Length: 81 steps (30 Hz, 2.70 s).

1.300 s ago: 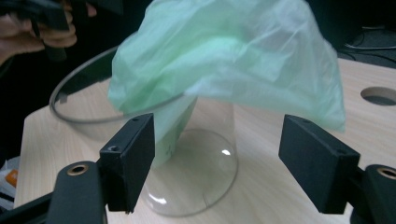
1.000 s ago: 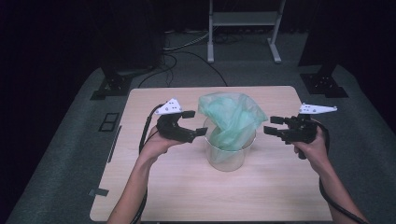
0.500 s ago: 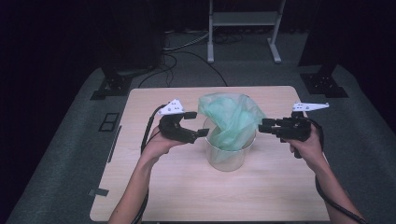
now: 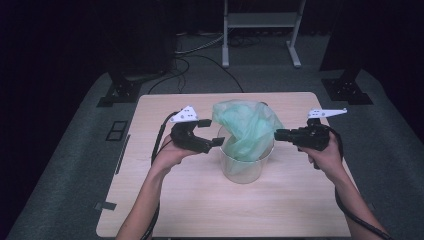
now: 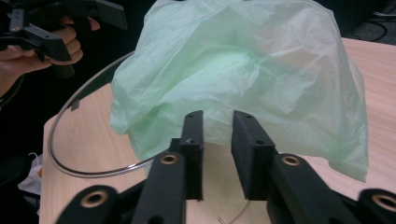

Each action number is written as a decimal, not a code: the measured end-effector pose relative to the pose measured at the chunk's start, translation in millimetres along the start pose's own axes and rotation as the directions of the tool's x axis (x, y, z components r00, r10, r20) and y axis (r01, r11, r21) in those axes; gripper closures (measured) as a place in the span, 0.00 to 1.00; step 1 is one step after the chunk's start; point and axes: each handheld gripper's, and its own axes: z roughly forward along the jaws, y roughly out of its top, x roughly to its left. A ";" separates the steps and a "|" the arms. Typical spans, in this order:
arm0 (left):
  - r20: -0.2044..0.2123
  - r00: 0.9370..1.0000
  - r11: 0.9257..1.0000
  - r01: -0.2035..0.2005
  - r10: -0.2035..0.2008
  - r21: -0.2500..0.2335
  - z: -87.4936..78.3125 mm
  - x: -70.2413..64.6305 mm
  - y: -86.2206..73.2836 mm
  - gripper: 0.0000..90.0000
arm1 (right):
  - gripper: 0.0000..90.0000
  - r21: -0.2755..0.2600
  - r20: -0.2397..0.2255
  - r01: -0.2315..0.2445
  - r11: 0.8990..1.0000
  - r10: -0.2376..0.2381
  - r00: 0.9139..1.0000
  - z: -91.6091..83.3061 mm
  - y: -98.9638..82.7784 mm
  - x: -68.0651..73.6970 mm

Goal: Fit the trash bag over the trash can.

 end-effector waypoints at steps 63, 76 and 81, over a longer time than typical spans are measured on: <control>0.105 0.993 0.998 -0.062 0.062 -0.009 5.9 -15.6 9.4 0.27 | 1.00 0.099 -0.245 0.246 0.964 -0.216 0.945 53.7 -3.2 133.9; 0.098 0.993 0.998 -0.063 0.064 -0.007 5.1 -17.6 15.0 0.27 | 0.75 0.067 -0.154 0.267 0.961 -0.254 0.955 22.4 -4.5 128.1; 0.102 0.992 0.997 -0.074 0.074 -0.007 8.7 -22.1 23.6 0.27 | 0.61 0.030 -0.115 0.264 0.964 -0.259 0.959 0.8 -6.2 119.7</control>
